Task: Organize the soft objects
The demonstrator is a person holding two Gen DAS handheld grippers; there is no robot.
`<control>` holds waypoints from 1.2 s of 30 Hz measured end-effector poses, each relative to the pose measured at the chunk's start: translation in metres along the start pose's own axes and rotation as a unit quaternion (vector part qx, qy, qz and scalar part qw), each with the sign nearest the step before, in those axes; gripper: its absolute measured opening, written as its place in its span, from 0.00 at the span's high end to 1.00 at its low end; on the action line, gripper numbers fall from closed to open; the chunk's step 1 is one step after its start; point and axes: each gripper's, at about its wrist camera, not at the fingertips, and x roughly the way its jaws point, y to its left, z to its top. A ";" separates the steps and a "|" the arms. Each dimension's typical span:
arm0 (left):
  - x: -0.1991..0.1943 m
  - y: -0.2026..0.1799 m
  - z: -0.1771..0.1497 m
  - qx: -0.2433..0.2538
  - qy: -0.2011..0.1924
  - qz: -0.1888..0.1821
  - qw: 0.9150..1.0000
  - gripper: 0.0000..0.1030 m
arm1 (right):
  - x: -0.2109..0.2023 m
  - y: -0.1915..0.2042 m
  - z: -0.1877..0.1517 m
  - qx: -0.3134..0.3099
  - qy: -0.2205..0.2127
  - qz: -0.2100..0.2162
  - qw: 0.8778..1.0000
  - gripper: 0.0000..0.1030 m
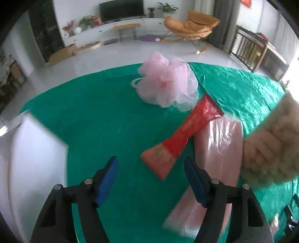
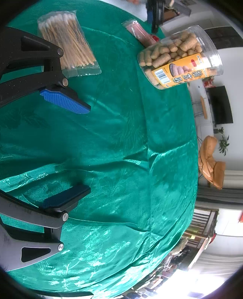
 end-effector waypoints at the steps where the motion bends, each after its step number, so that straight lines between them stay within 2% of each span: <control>1: 0.007 -0.004 0.003 0.007 -0.005 -0.002 1.000 0.31 | 0.000 0.000 0.000 0.000 0.000 0.000 1.000 0.21; 4: 0.026 -0.014 0.012 0.021 -0.013 -0.007 1.000 0.32 | 0.000 0.001 0.000 -0.001 0.000 0.000 1.000 0.21; 5: 0.032 -0.017 0.015 0.025 -0.015 -0.010 1.000 0.45 | 0.000 0.001 0.000 -0.001 0.000 0.000 1.000 0.21; 6: 0.032 -0.018 0.018 0.025 -0.028 -0.022 0.999 0.63 | 0.000 0.001 0.000 -0.001 0.000 0.000 1.000 0.21; 7: 0.031 -0.020 0.020 0.025 -0.032 -0.016 0.999 0.82 | 0.000 0.001 0.000 -0.001 0.000 0.000 1.000 0.21; 8: 0.028 -0.019 0.022 0.020 -0.029 -0.012 0.999 0.86 | -0.001 0.001 0.000 0.000 0.000 0.000 1.000 0.21; 11: 0.007 -0.011 0.014 -0.007 -0.039 -0.014 0.999 0.86 | 0.000 0.001 0.000 -0.001 0.000 0.000 1.000 0.21; 15: -0.041 -0.005 -0.018 -0.037 -0.034 0.011 0.999 0.86 | 0.000 0.001 0.000 -0.001 0.000 0.000 1.000 0.21; 18: -0.087 -0.004 -0.066 -0.054 0.000 0.001 0.999 0.86 | 0.000 0.001 0.000 -0.001 0.000 0.000 1.000 0.21; 22: -0.126 -0.005 -0.129 -0.085 0.026 -0.029 0.996 0.86 | 0.000 0.000 0.000 0.000 0.000 0.002 1.000 0.21; 27: -0.125 -0.011 -0.185 -0.097 0.037 -0.019 0.994 0.84 | 0.000 0.001 0.000 -0.001 0.000 0.002 1.000 0.21; 30: -0.108 -0.010 -0.199 -0.094 0.036 -0.009 0.995 0.71 | 0.000 0.001 0.000 0.000 0.000 0.002 1.000 0.21; 31: -0.110 -0.014 -0.200 -0.085 0.010 -0.008 0.996 0.58 | 0.000 0.000 0.000 0.000 0.000 0.002 1.000 0.21; 32: -0.111 -0.017 -0.200 -0.068 -0.011 0.009 0.998 0.27 | 0.000 0.001 0.000 0.000 -0.001 0.002 1.000 0.21; 33: -0.109 -0.019 -0.201 -0.059 -0.012 0.030 0.998 0.13 | 0.000 0.000 0.000 0.000 0.000 0.002 1.000 0.21; 34: -0.106 -0.021 -0.201 -0.047 -0.014 0.058 0.997 0.04 | 0.000 0.001 0.000 0.000 0.000 0.002 1.000 0.21; 36: -0.100 -0.023 -0.204 -0.026 -0.023 0.089 0.995 0.01 | 0.000 0.001 0.000 -0.001 0.000 0.002 1.000 0.21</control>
